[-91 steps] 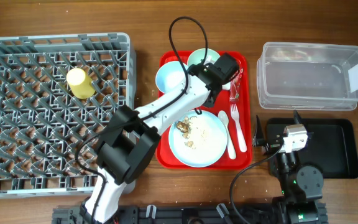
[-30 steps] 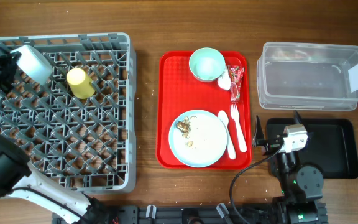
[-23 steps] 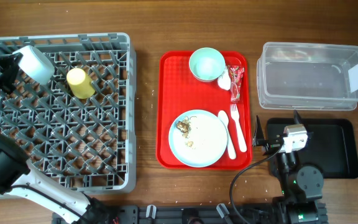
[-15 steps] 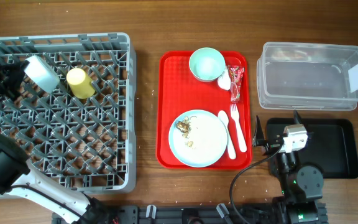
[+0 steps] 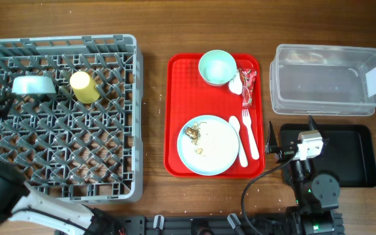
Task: Sort waste into correct bins and load items into the dishwasher rack
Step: 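Carry the light blue bowl into the rack and release it, then reach the left gripper to the pale green bowl and grasp it, then carry the pale green bowl into the rack's lower left area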
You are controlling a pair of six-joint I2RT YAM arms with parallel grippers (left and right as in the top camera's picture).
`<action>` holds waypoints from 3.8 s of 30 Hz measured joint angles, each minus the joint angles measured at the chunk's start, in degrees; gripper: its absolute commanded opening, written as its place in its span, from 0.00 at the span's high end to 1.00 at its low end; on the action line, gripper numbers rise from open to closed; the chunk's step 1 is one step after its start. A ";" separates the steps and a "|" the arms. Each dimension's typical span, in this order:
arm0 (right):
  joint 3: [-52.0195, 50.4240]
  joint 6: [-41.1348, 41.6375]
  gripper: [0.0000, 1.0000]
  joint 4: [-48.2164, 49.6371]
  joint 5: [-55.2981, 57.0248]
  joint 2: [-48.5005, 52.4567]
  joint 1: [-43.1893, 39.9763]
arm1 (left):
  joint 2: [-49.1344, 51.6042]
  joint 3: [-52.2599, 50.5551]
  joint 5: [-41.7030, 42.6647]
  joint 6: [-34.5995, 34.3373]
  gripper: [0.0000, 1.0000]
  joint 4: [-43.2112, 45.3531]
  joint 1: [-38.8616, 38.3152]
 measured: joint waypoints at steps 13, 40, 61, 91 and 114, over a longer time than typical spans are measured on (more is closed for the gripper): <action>0.00 0.00 0.00 0.00 0.00 0.00 0.00 | -13.25 0.13 -63.08 -6.12 0.96 8.57 -26.88; 0.00 0.00 0.00 0.02 -0.02 0.00 0.00 | -26.60 0.13 -38.38 -15.82 0.12 -5.77 -34.71; 0.00 0.00 0.00 0.00 -0.02 0.00 0.00 | 8.41 -0.11 -68.72 14.49 0.58 40.35 -98.40; 0.00 0.00 0.00 0.02 -0.02 0.00 0.00 | 14.08 -0.11 -66.40 10.91 0.96 40.09 -93.66; 0.00 0.00 0.00 0.00 -0.02 0.11 0.00 | -34.51 -5.88 -21.62 -10.91 0.96 -9.92 -5.01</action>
